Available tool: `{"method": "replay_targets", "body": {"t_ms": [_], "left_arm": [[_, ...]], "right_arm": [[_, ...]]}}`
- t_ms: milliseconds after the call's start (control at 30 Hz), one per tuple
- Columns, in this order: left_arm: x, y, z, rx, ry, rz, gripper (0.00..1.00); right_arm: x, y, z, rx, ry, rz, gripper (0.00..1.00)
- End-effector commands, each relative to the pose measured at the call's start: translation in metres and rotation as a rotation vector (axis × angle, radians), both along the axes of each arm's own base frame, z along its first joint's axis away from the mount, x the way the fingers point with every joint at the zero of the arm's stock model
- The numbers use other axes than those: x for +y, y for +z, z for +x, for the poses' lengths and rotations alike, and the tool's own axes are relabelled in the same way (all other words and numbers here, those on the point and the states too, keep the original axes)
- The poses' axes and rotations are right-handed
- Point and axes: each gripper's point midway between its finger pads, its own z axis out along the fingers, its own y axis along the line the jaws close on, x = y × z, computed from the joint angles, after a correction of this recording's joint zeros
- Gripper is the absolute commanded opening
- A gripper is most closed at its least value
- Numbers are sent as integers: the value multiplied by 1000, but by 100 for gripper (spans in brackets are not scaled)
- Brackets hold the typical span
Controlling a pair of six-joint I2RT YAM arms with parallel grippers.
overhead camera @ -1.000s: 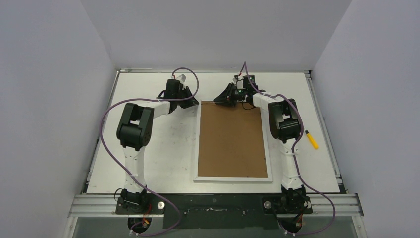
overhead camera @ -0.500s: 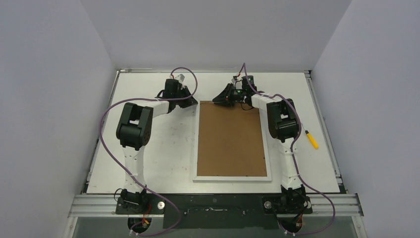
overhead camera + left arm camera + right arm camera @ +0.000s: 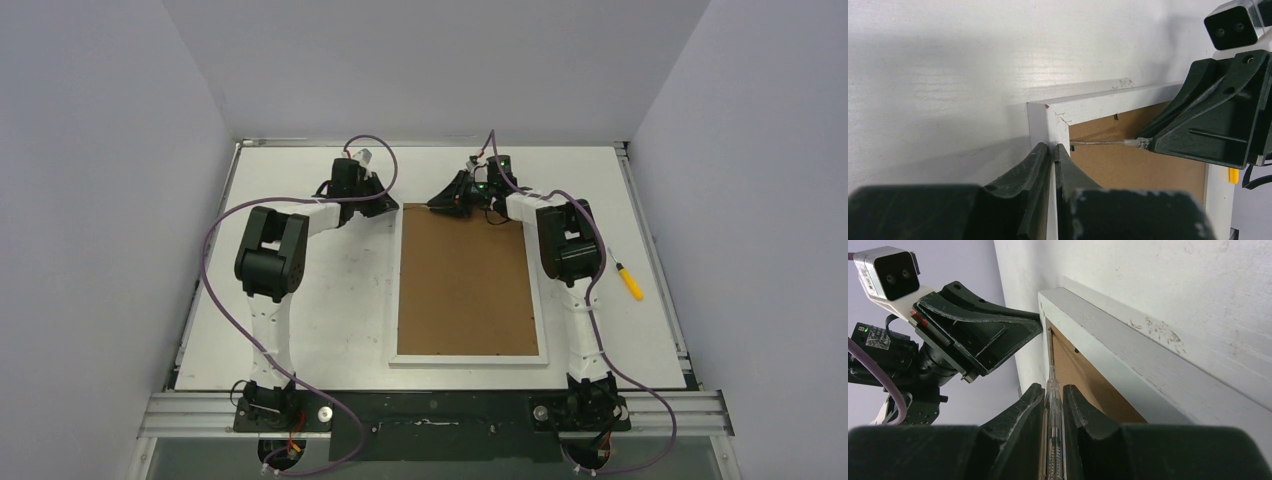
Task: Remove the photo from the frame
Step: Release the photo frame item from the photo frame.
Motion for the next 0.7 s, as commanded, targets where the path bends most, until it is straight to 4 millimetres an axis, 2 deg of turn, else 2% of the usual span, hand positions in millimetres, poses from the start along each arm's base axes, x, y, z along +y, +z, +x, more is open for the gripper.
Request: {"method": "replay_targets", "body": {"t_ms": [0, 133, 267, 500, 567, 667], "left_arm": [[-20, 4, -5, -3, -62, -34, 6], [-16, 3, -6, 0, -54, -22, 6], [-13, 3, -6, -2, -49, -13, 6], [-13, 5, -5, -6, -49, -11, 7], [-13, 7, -5, -11, -51, -10, 10], [-12, 8, -6, -15, -52, -9, 22]], "right_arm": [[37, -3, -32, -3, 76, -30, 5], [13, 2, -16, -23, 23, -35, 5], [-14, -4, -10, -18, -7, -69, 5], [-24, -19, -18, 8, 2, -83, 5], [-27, -18, -17, 5, -5, -84, 5], [-35, -8, -10, -21, -30, -85, 5]]}}
